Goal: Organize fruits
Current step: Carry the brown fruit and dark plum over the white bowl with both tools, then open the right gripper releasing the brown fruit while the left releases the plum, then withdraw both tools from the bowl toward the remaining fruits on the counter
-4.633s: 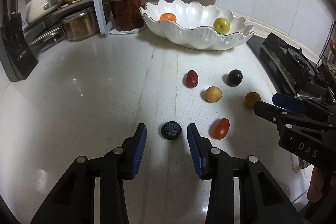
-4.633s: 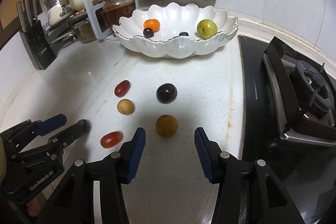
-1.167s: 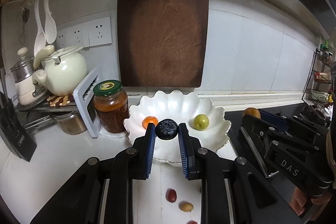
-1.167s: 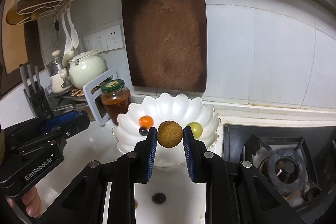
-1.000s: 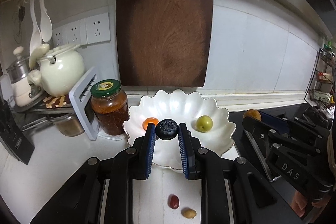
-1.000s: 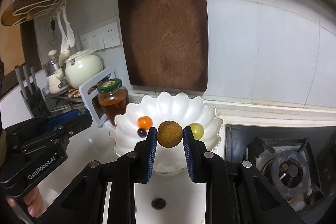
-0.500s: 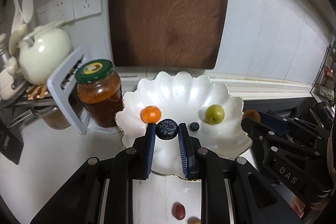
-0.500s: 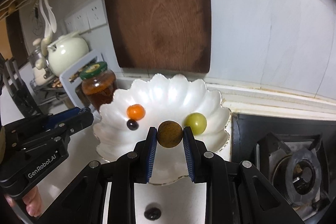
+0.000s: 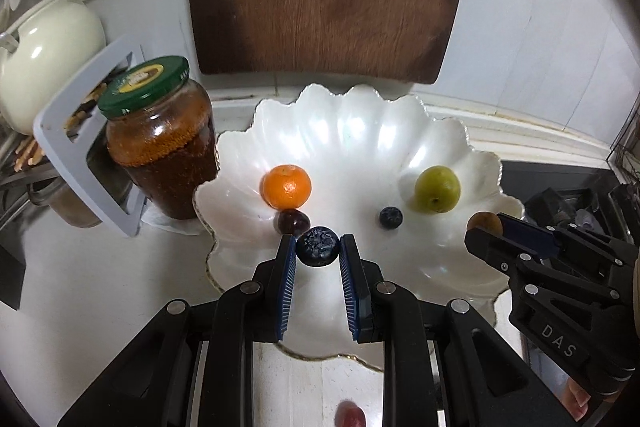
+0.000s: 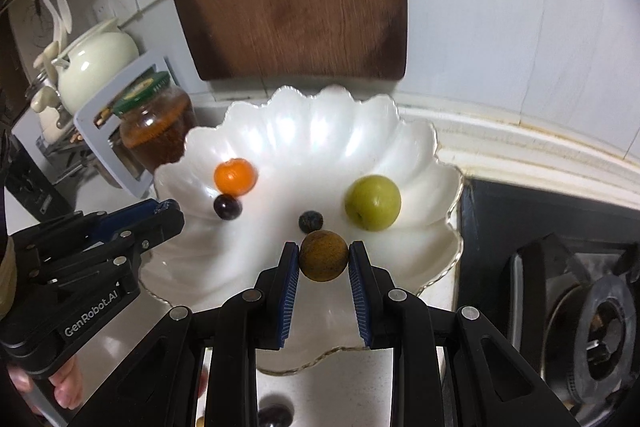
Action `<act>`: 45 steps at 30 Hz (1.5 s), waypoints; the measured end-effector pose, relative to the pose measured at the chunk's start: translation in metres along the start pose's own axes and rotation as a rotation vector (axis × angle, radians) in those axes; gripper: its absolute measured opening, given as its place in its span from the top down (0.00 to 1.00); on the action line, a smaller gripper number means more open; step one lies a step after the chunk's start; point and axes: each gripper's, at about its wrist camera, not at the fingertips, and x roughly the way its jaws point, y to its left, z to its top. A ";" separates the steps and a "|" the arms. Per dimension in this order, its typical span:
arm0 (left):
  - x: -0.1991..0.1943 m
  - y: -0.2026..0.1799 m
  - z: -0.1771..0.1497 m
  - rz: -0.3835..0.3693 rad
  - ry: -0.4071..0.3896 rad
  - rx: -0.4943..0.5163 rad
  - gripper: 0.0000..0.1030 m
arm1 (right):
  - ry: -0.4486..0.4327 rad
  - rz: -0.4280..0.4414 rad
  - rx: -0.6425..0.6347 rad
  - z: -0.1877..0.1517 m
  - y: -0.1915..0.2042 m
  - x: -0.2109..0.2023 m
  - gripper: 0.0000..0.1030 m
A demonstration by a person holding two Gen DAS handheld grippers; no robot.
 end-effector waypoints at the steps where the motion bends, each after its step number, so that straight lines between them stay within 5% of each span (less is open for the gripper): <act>1: 0.003 0.000 0.000 -0.001 0.008 0.002 0.78 | 0.009 0.001 0.004 0.000 -0.001 0.003 0.74; 17: 0.040 -0.005 -0.002 0.007 0.128 0.031 0.77 | 0.085 0.009 0.007 -0.001 -0.008 0.027 0.74; 20: 0.038 -0.007 -0.002 0.021 0.119 0.036 0.76 | 0.092 0.015 0.012 -0.002 -0.009 0.028 0.73; 23: 0.037 -0.008 -0.002 0.019 0.118 0.028 0.57 | 0.095 0.012 0.020 -0.001 -0.010 0.029 0.65; 45: -0.055 -0.009 -0.005 0.090 -0.018 0.028 0.50 | -0.080 -0.022 -0.008 -0.012 -0.001 -0.054 0.61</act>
